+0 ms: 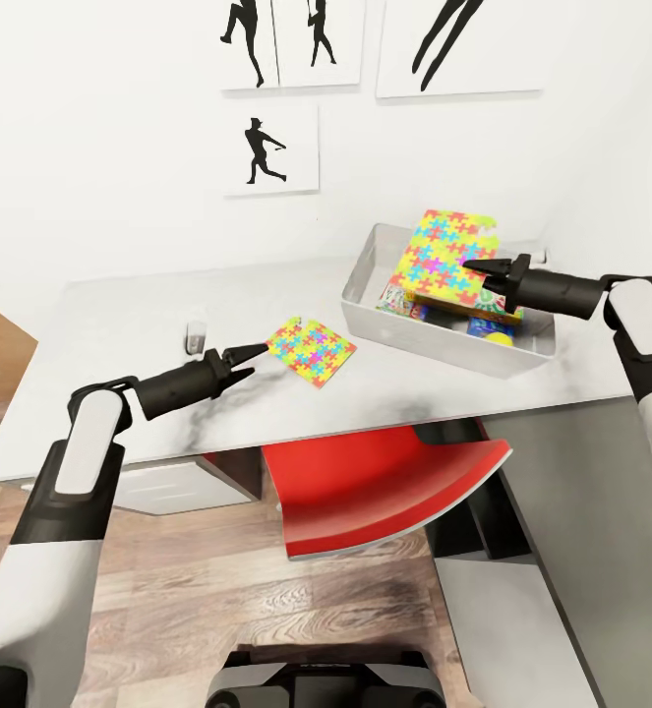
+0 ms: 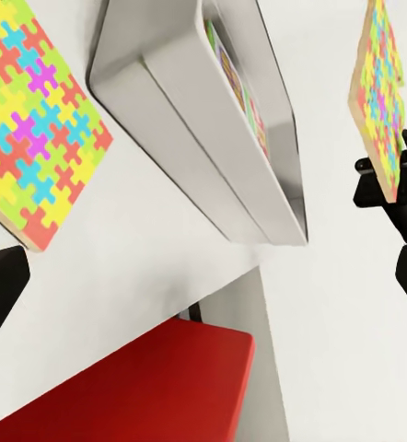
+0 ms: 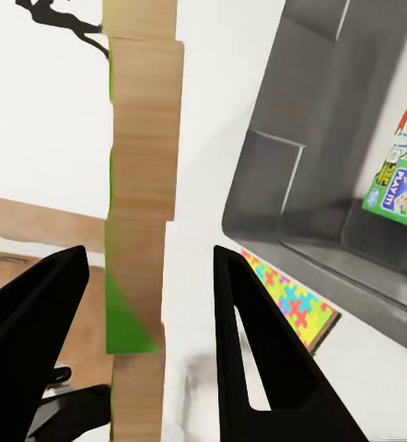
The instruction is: Put all the toys in the child's room - the three board games (two on the bed and one on the table), the two jigsaw puzzles on the table, and the tennis ball on the table - inside the toy box on the table in the child's room.
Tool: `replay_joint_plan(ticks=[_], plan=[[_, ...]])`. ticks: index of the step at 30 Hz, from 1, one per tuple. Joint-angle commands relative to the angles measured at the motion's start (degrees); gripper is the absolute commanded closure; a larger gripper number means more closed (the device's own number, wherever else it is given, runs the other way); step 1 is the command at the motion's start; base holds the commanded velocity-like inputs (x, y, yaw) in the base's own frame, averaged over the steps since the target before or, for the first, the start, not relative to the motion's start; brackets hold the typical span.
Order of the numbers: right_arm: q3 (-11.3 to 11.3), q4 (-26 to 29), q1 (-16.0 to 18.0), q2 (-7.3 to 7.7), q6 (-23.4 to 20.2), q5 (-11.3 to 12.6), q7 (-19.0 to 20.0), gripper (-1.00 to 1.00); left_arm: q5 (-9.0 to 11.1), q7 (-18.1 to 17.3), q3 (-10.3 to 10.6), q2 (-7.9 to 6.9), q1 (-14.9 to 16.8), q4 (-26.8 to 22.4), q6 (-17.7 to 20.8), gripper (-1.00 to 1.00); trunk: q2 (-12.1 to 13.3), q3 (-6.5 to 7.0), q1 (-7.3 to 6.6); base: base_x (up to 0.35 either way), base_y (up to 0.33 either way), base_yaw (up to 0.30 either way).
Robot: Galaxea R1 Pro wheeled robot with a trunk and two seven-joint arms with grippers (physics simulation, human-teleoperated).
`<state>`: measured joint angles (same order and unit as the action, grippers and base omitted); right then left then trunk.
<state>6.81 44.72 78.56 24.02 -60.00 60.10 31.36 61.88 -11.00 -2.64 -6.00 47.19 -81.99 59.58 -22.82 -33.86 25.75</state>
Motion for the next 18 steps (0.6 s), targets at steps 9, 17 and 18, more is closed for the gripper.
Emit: replay_joint_plan(ticks=[9,17,18], plan=[[0.6,-0.4,0.1,0.37,0.0,-0.6,0.8,1.00,-0.5,-0.4,-0.3,0.05,-1.1,-2.0,0.3,-1.00,-0.1,-0.08,0.03,0.107,0.059,0.000],[0.6,-0.6,0.0,0.49,0.0,-0.6,0.8,1.00,-0.5,-0.3,-0.3,0.10,-1.3,-2.5,0.2,-1.00,-0.1,-0.08,0.03,0.219,0.128,0.000],[0.6,-0.6,0.0,0.53,0.0,-0.5,0.8,1.00,-0.6,-0.3,-0.2,0.12,-1.4,-2.6,0.2,-1.00,-0.1,-0.08,0.03,0.132,0.075,0.000]])
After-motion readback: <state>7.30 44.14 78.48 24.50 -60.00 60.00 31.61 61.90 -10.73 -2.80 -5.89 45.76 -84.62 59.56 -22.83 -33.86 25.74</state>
